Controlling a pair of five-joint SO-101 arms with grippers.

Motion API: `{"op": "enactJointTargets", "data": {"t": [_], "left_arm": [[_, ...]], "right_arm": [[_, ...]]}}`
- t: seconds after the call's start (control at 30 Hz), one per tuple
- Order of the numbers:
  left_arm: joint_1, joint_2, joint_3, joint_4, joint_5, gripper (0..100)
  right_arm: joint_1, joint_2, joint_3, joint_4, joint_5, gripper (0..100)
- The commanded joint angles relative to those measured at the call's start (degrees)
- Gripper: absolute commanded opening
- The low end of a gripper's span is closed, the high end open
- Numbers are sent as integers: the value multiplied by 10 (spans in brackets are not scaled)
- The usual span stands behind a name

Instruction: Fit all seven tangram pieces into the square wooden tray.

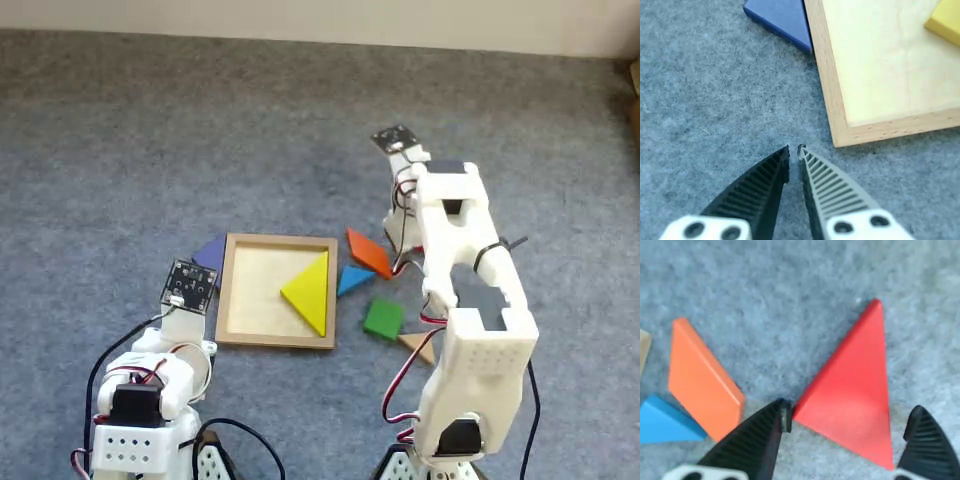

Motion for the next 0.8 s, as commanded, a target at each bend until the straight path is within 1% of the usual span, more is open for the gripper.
{"op": "enactJointTargets", "data": {"t": [0.0, 0.33, 0.47, 0.6, 0.77], "left_arm": [[-6, -23, 12, 1, 0, 51], [-6, -23, 12, 1, 0, 51], [-6, -23, 12, 1, 0, 51], [-6, -23, 12, 1, 0, 51], [-6, -23, 12, 1, 0, 51]], "right_arm": [[-7, -8, -34, -9, -6, 343], [-7, -6, -32, -10, -1, 343], [-7, 35, -35, -7, 1, 339], [-8, 58, -36, -5, 26, 283], [-8, 57, -36, -6, 27, 251]]}}
